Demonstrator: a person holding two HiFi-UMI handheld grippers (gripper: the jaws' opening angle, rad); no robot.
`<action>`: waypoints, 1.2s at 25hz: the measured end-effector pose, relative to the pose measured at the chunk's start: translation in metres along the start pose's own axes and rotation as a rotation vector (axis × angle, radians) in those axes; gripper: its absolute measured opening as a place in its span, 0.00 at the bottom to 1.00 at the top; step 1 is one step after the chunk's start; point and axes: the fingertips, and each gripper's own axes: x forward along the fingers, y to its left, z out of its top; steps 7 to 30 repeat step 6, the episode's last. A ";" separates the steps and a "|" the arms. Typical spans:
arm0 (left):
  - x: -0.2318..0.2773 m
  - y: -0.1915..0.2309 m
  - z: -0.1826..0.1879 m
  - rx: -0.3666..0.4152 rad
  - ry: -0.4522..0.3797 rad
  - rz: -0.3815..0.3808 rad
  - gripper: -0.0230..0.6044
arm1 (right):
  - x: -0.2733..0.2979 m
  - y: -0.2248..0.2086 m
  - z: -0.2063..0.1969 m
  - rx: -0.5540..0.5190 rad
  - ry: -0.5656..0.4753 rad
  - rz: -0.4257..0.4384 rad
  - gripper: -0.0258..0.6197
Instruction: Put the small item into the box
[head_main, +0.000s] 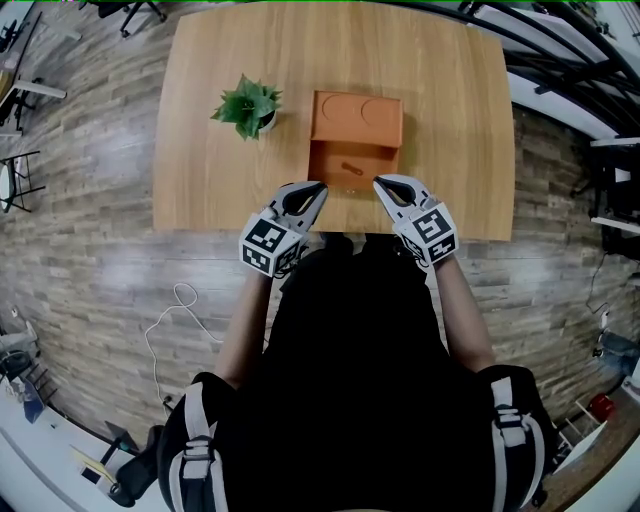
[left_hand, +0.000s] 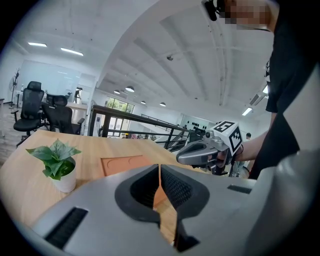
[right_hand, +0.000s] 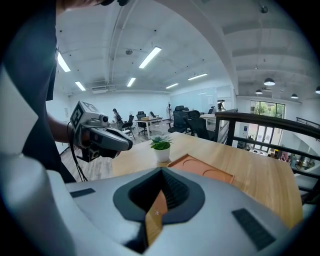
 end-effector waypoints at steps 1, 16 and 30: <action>0.001 0.000 0.000 0.000 -0.001 0.000 0.08 | 0.000 0.000 -0.001 -0.002 0.004 0.001 0.08; 0.006 0.002 0.004 0.002 -0.002 -0.002 0.08 | 0.002 -0.004 -0.001 -0.010 0.017 0.006 0.08; 0.006 0.002 0.004 0.002 -0.002 -0.002 0.08 | 0.002 -0.004 -0.001 -0.010 0.017 0.006 0.08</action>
